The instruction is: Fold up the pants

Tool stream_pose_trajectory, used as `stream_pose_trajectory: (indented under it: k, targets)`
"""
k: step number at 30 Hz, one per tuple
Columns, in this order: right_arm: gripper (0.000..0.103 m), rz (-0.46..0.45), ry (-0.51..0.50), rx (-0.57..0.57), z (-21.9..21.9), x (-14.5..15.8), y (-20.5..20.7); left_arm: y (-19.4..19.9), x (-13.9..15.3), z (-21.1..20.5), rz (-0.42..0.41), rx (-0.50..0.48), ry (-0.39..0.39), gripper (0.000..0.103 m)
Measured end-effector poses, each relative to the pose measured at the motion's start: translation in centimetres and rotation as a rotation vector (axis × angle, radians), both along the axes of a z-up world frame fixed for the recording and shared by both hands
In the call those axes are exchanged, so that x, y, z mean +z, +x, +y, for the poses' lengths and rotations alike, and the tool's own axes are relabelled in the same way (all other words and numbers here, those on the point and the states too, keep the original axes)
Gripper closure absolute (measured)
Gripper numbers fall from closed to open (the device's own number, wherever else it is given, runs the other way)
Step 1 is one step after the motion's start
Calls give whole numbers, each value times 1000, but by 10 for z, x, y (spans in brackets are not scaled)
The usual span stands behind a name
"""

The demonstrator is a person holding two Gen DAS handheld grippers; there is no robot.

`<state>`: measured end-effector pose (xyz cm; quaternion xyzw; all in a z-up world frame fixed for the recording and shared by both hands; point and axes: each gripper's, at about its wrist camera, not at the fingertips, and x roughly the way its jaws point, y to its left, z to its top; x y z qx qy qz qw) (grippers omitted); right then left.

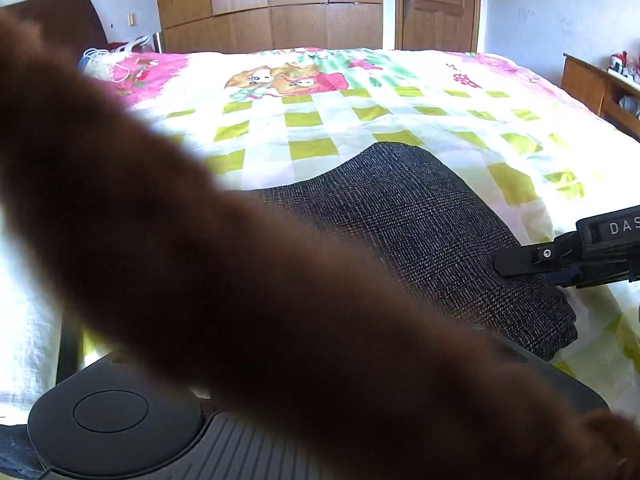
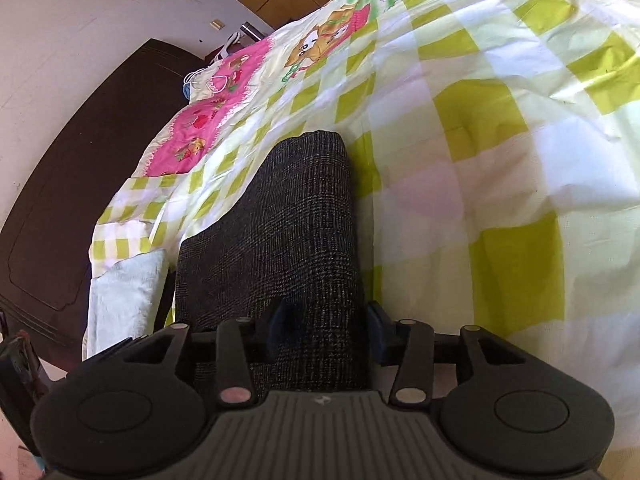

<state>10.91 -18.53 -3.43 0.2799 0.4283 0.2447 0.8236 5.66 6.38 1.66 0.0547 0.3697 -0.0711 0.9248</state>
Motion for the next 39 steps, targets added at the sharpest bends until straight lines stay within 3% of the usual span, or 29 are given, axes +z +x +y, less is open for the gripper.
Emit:
stream_pose_trajectory:
  k: [5, 8, 14, 17, 20, 23, 30, 34, 37, 39]
  targets:
    - [45, 14, 7, 41, 2, -10, -1, 4, -3, 3, 9, 32, -26, 52]
    - [54, 5, 14, 43, 2, -7, -4, 3, -7, -5, 6, 38, -7, 53]
    - [63, 22, 43, 26, -21, -1, -24, 2, -5, -43, 31, -59, -31, 53]
    - [63, 41, 60, -71, -51, -4, -48, 3, -8, -74, 20, -142, -66, 52]
    - [63, 72, 97, -216, -86, -9, -69, 2, -11, -106, -1, -232, -53, 51]
    - [62, 73, 105, -300, -97, -7, -72, -1, -10, -114, -5, -262, -50, 51]
    - [58, -72, -149, -347, -74, 25, -96, -25, 1, -78, -33, -194, -109, 48]
    - [58, -150, -277, -353, -58, 39, -117, -29, 1, -78, -46, -179, -113, 47]
    - [58, -78, -362, -302, -45, 29, -109, -30, -1, -77, -24, -177, -119, 47]
    - [58, -87, -379, -317, -43, 32, -110, -36, 1, -74, -26, -172, -130, 46]
